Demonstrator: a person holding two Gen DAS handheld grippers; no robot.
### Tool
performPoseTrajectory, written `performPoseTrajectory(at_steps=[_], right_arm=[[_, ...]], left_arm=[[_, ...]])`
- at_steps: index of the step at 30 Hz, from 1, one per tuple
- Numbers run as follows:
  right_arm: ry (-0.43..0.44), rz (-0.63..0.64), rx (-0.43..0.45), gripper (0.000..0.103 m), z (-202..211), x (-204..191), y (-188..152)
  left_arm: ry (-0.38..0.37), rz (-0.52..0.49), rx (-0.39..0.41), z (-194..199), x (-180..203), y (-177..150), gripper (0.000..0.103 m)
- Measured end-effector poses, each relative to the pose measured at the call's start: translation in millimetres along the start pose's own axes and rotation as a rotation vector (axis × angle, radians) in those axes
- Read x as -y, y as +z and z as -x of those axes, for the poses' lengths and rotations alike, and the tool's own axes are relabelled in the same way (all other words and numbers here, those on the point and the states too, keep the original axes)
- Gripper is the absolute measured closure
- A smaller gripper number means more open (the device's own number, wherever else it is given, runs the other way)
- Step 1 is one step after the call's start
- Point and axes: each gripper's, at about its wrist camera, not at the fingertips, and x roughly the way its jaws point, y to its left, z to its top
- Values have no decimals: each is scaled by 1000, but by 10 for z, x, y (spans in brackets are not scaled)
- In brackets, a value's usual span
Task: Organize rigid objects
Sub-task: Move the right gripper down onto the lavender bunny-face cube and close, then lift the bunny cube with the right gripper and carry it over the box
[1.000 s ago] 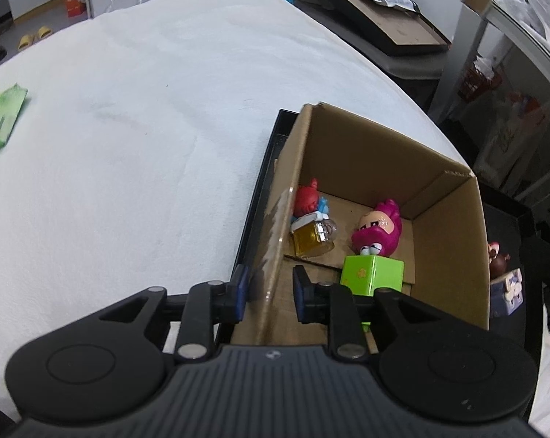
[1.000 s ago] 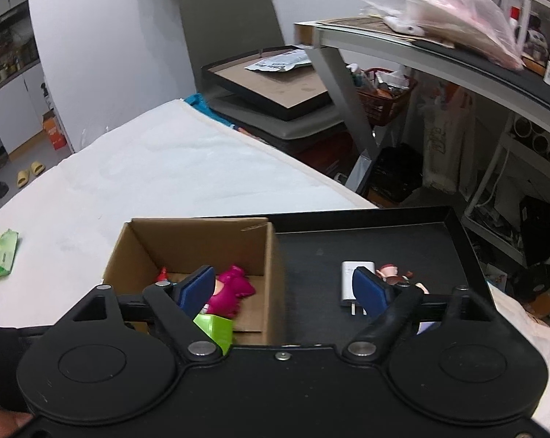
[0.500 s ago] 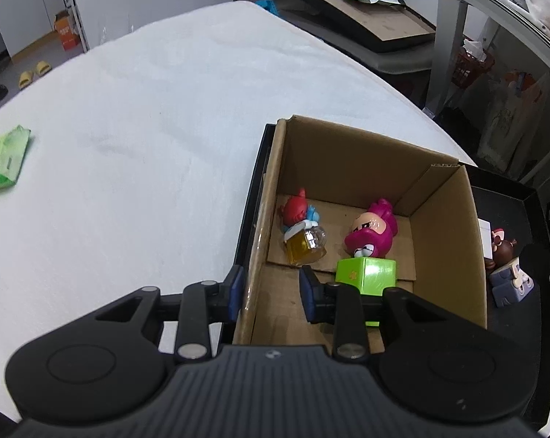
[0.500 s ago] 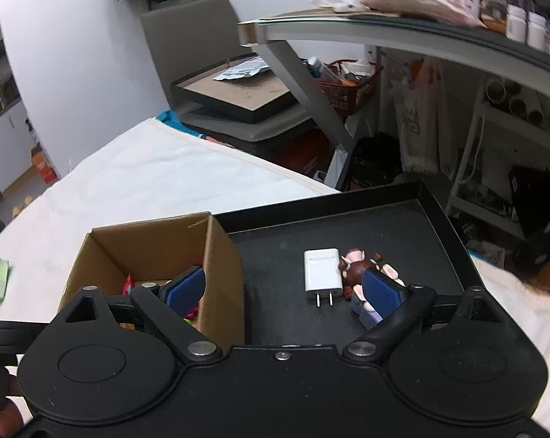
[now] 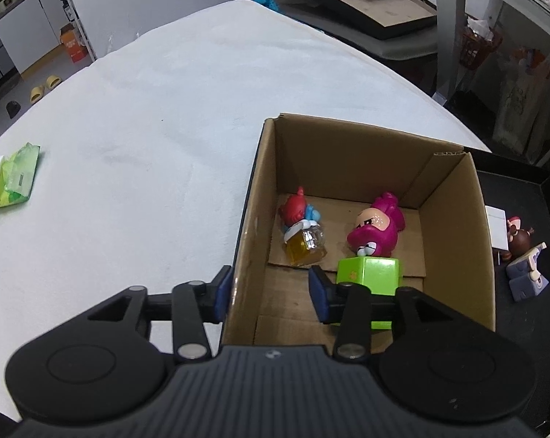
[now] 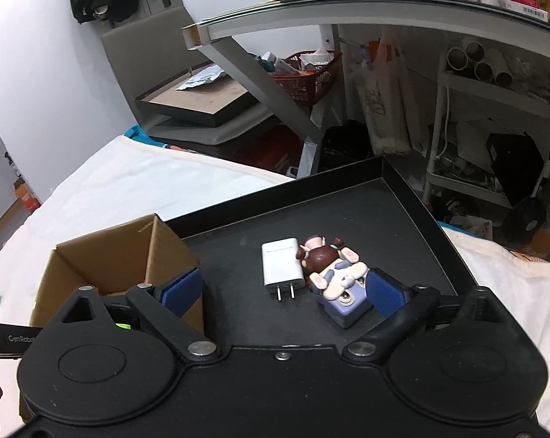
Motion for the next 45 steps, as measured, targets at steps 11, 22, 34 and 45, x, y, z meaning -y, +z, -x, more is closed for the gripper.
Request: performPoseTrajectory(at_steps=[11, 22, 34, 45], right_arm=[[-46, -29, -48, 0, -145, 132, -108], [-95, -8, -67, 0, -437, 262, -61], [-167, 6, -81, 41, -749, 378, -31], [-90, 6, -32, 56, -535, 390, 14]], left_arm=[[74, -39, -1, 24, 169, 38, 48], [130, -39, -16, -32, 257, 86, 46], [141, -44, -5, 33, 302, 105, 46], [111, -36, -6, 46, 244, 86, 46]])
